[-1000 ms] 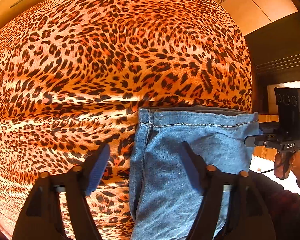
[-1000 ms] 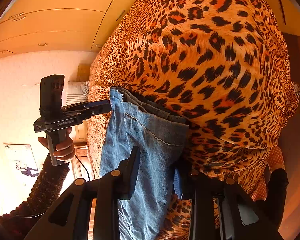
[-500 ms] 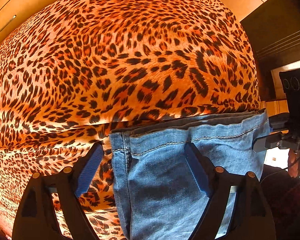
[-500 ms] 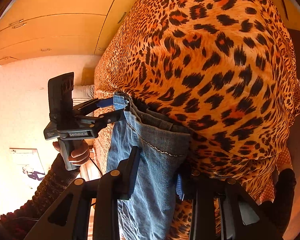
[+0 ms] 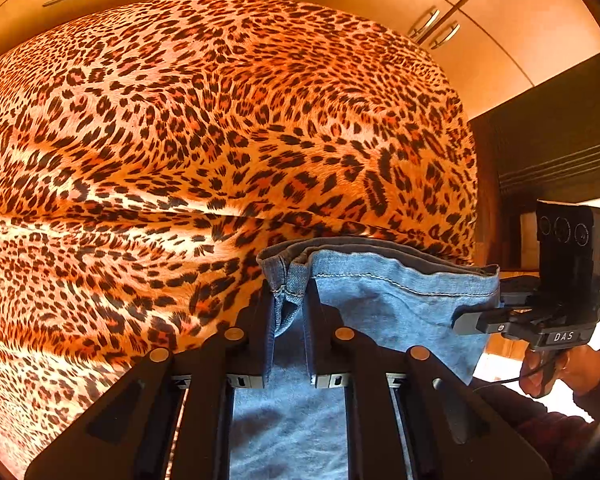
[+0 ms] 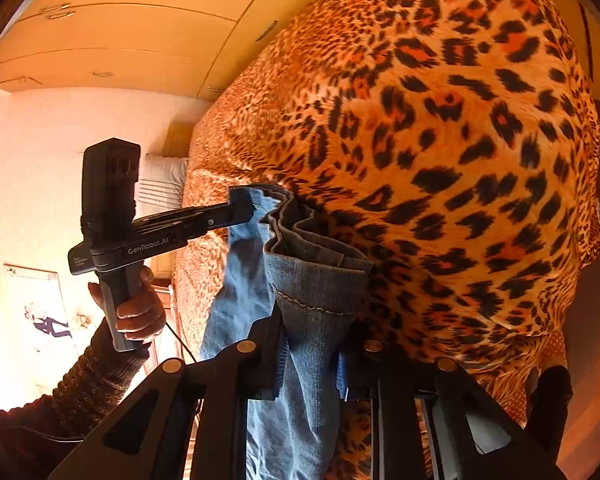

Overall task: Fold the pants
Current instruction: 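Lift the hem with both grippers and carry it toward the jeans waistband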

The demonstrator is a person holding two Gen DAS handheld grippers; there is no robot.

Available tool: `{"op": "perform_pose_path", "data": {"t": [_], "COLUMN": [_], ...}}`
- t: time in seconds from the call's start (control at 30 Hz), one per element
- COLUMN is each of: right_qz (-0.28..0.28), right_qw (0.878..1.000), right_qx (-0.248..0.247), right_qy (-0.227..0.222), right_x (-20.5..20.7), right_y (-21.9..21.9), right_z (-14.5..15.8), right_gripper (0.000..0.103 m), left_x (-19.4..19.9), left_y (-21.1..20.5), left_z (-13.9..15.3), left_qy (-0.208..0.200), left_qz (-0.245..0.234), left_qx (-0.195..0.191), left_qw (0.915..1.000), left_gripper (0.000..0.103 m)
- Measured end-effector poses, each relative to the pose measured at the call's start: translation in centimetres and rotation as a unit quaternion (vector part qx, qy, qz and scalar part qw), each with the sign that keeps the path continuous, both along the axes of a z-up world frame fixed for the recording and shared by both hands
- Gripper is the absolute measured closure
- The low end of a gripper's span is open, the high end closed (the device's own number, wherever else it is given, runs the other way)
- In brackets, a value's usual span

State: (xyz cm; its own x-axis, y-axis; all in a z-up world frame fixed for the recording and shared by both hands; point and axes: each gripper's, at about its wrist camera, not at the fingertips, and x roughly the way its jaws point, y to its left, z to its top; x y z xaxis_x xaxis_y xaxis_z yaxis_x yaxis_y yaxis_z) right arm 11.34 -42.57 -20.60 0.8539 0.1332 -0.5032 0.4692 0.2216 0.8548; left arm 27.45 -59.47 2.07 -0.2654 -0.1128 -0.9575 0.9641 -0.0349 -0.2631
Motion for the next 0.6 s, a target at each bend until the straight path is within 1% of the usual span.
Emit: {"op": "perform_pose_path", "data": {"t": [0.1, 0.13, 0.2, 0.27, 0.37, 0.5, 0.6], "right_qz": [0.03, 0.04, 0.056, 0.073, 0.105, 0.158, 0.211], "right_qw": [0.999, 0.999, 0.998, 0.996, 0.993, 0.984, 0.974], "right_qx": [-0.018, -0.025, -0.034, -0.041, -0.053, -0.067, -0.073], "right_qy": [-0.014, -0.018, -0.026, -0.03, -0.034, -0.036, -0.034], "right_x": [0.6, 0.9, 1.1, 1.5, 2.5, 4.2, 6.1], "right_y": [0.7, 1.0, 1.5, 2.2, 3.7, 6.2, 8.7], "right_z": [1.8, 2.4, 3.4, 4.3, 5.7, 7.2, 7.9], "right_gripper": [0.085, 0.086, 0.086, 0.086, 0.086, 0.086, 0.086], "left_x": [0.1, 0.7, 1.3, 3.1, 3.2, 4.8, 5.6], "left_y": [1.7, 2.2, 3.3, 4.2, 5.4, 8.0, 11.1], "left_z": [1.8, 2.5, 3.3, 4.6, 5.4, 6.2, 6.8], "left_qy": [0.011, 0.014, 0.021, 0.03, 0.037, 0.05, 0.064], "left_qz": [0.015, 0.022, 0.037, 0.055, 0.082, 0.129, 0.167], "left_qx": [-0.022, -0.026, -0.033, -0.039, -0.047, -0.057, -0.068], "left_qw": [0.9996, 0.9993, 0.9986, 0.9973, 0.9948, 0.9888, 0.9814], "left_gripper": [0.093, 0.093, 0.093, 0.093, 0.093, 0.093, 0.093]}}
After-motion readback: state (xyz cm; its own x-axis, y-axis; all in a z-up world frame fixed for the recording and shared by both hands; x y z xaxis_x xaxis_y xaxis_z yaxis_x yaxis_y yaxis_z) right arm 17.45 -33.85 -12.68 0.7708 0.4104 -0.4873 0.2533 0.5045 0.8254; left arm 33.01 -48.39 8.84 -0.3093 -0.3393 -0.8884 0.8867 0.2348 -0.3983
